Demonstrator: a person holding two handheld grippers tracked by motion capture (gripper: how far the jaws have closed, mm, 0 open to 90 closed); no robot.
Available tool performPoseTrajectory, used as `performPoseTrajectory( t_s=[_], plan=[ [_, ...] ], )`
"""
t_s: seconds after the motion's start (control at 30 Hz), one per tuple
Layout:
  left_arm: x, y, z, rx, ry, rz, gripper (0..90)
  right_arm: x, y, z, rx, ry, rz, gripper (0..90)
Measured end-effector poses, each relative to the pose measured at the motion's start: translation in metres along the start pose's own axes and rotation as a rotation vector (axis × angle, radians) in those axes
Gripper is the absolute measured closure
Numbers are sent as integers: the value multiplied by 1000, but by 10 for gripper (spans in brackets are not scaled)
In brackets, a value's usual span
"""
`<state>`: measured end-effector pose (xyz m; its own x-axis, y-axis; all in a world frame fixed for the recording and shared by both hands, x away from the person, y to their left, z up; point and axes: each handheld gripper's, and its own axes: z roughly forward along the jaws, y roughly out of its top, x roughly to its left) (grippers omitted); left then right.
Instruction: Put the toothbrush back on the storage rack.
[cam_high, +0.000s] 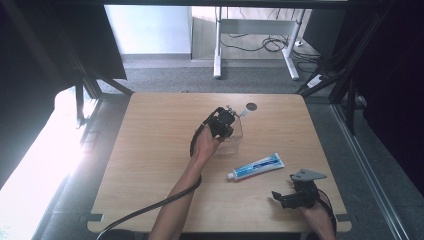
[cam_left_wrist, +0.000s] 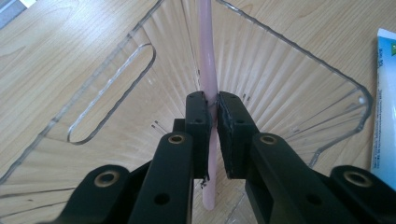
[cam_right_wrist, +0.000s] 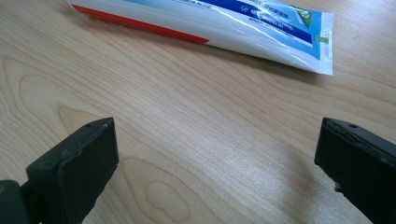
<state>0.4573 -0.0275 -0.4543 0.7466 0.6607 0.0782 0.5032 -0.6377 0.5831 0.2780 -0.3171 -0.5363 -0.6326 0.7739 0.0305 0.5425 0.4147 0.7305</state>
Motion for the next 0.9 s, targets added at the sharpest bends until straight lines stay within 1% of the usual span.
performPoseTrajectory(
  t_s=[0.17,0.47,0.57,0.63,0.7,0.73,0.77,0.8,0.87,0.9],
  plan=[
    [1,0,0,1,-1,-5,828,0,0,0,-3,-1,-2,0],
    [0,0,-4,-22,6,-12,787,0,0,-1,-4,-2,0,0],
    [0,2,-9,-39,1,-7,732,0,1,-1,-6,-1,-2,0],
    [0,2,-10,-41,1,-5,703,0,1,-1,-7,-2,-3,0],
    [-1,3,-15,-58,-3,-11,663,0,1,-1,-9,-4,-2,0],
    [-1,3,-15,-58,-3,-11,642,1,1,-1,-10,-4,-1,0],
    [-1,3,-16,-66,-9,-17,642,1,1,-1,-10,-4,-1,0],
    [-1,3,-19,-75,-13,-18,605,0,1,-1,-10,-5,-3,0],
    [0,3,-21,-78,-16,-16,576,0,1,-1,-10,-5,-4,0],
    [-1,3,-22,-85,-20,-24,576,0,1,-1,-11,-3,-7,0]
  ],
)
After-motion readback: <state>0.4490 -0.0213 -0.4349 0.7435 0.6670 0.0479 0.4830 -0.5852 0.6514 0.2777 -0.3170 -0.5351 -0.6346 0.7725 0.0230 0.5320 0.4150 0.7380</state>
